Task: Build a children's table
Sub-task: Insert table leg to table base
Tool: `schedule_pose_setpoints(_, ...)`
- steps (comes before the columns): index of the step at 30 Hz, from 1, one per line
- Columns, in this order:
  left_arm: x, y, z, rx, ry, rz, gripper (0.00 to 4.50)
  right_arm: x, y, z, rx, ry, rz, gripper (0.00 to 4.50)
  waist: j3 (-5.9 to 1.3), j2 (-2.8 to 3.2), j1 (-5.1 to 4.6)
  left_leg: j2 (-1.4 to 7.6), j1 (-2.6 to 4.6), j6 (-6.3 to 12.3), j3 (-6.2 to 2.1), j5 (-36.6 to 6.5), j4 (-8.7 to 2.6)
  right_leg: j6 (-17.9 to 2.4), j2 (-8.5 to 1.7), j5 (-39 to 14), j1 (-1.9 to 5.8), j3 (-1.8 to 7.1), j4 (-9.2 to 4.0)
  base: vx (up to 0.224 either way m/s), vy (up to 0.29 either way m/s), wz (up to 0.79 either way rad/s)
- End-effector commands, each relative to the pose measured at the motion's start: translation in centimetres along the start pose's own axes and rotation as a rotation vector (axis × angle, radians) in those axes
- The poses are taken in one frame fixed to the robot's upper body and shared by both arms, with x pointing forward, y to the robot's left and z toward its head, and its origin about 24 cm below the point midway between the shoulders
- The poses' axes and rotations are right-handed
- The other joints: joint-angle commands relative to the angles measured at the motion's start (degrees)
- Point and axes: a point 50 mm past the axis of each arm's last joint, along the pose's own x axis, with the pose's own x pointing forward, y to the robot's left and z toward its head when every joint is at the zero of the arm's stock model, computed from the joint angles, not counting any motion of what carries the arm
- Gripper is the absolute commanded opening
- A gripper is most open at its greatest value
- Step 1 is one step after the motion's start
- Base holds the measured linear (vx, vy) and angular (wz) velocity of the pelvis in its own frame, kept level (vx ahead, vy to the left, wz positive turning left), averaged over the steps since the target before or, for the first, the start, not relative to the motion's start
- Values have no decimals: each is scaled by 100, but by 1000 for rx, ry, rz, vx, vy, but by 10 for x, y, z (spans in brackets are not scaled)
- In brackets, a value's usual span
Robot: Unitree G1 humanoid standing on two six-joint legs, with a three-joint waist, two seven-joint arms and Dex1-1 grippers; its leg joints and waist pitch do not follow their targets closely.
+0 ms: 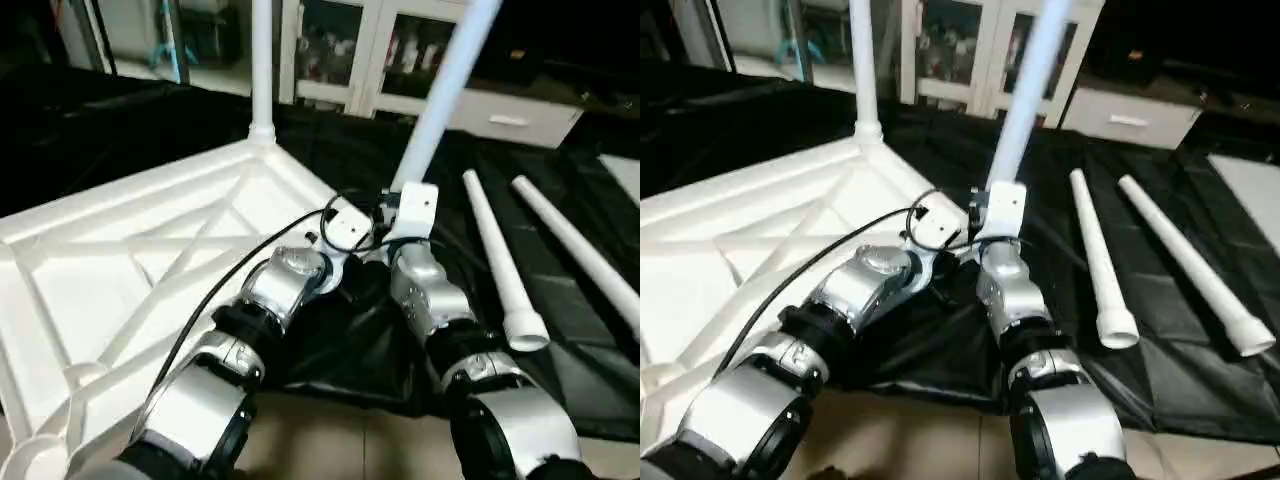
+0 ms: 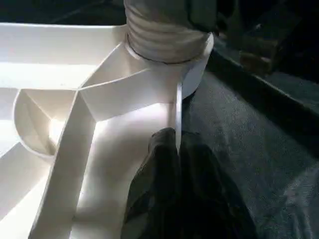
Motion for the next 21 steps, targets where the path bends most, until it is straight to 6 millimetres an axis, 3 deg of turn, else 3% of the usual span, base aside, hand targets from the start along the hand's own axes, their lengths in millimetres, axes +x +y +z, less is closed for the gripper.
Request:
schedule_pose_setpoints(1, -17, 21, 56, 77, -233, 92, 0, -12, -37, -64, -1, 280, -131, 292, -341, 40, -48, 147, 128, -75, -11, -456, -323, -864, -237, 1260, 226, 175, -256, 0, 0, 0)
schedule_pose_setpoints(3, -17, 21, 56, 78, -232, 93, 0, -11, -37, -64, -1, 281, -133, 316, -339, 42, -49, 142, 128, 0, -3, -348, -310, -906, -233, 1422, 225, 167, -247, 0, 0, 0)
schedule_pose_setpoints(8, -18, 22, 56, 80, -232, 92, 0, -10, -36, -62, -12, 277, -122, 316, -334, 49, -48, 163, 135, 23, 2, -541, -318, -1005, -256, 1098, 224, 171, -264, 0, 0, 0)
schedule_pose_setpoints(21, -17, 24, 51, 83, -211, 87, 0, -12, -33, -53, -31, 204, -3, 316, -333, 35, -24, 158, 127, 220, 6, -257, -283, -1114, -256, 1316, 249, 165, -239, 0, 0, 0)
